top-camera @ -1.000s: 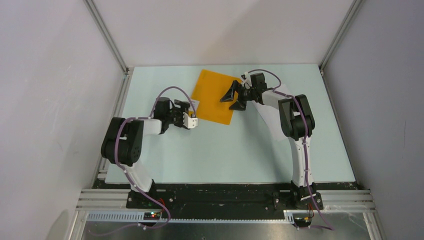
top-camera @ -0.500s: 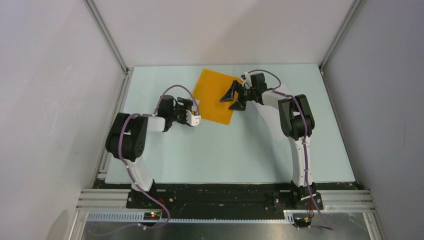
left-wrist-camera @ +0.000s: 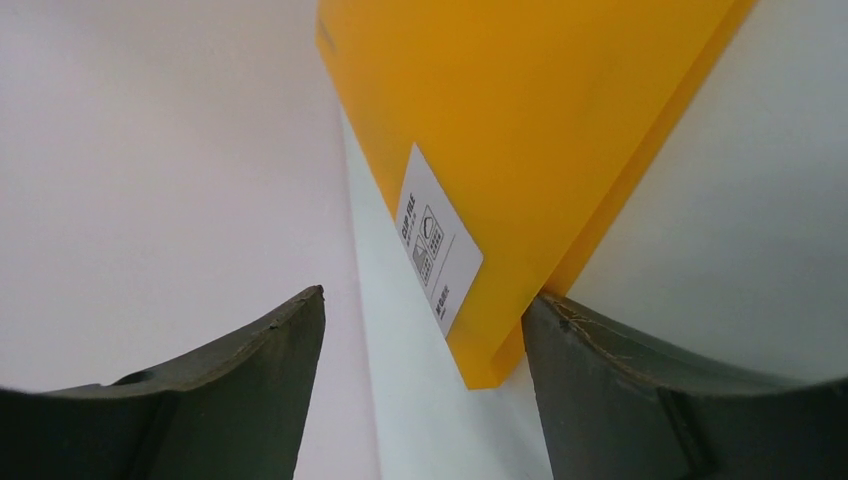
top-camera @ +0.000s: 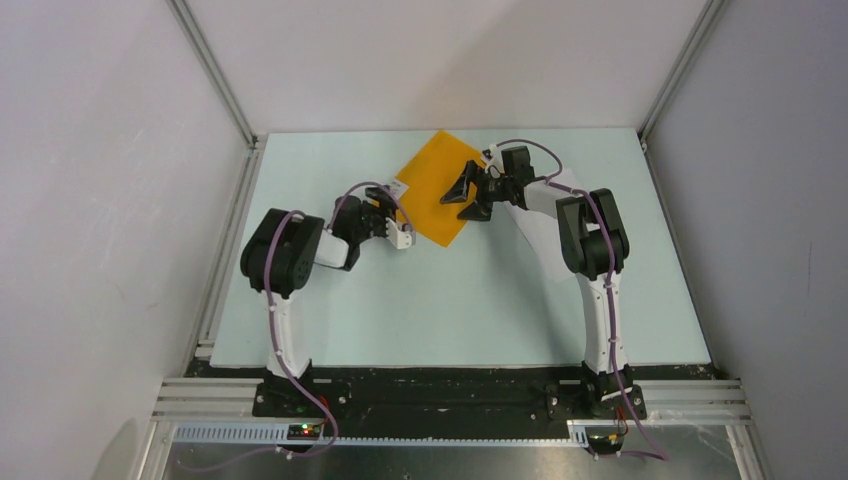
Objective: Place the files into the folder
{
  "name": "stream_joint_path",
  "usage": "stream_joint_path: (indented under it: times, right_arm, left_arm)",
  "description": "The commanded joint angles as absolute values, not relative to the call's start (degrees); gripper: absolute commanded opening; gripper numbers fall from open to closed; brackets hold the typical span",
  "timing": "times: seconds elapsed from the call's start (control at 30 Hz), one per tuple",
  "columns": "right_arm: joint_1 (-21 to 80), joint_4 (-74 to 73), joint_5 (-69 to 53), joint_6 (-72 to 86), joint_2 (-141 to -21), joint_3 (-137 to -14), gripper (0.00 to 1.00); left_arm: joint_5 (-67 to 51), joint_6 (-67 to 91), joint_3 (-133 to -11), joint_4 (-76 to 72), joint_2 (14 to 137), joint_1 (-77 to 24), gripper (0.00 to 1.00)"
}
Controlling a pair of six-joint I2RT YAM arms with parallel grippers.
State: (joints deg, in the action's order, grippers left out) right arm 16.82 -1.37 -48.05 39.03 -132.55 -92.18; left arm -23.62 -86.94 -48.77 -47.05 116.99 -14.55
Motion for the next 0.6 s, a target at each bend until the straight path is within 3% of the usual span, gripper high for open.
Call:
stream_joint_path:
  times: [0.0, 0.17, 0.3, 0.37, 0.57]
  right_arm:
    - [17.0, -5.0, -45.1, 38.0, -135.8, -91.9, 0.98]
    - [17.0, -5.6, -45.3, 37.7, -135.8, -92.2, 0.98]
    - [16.9, -5.7, -45.2, 37.8, -135.6, -92.3, 0.98]
    - [16.7, -5.8, -45.6, 37.7, -134.8, -92.6, 0.98]
    - [14.2, -9.4, -45.5, 35.1, -128.1, -94.2, 0.97]
  left_arm:
    - [-25.4, -90.3, -49.4, -63.9, 122.1, -17.0, 0.76]
    - [-29.8, -92.2, -51.6, -69.1, 124.8, -18.8, 0.75]
    - [-30.9, -92.9, -53.1, -69.7, 126.0, -19.9, 0.67]
    - [-30.3, -92.6, -53.8, -69.7, 126.3, -20.1, 0.59]
    - [-27.4, -90.1, -53.8, -70.6, 126.0, -20.8, 0.13]
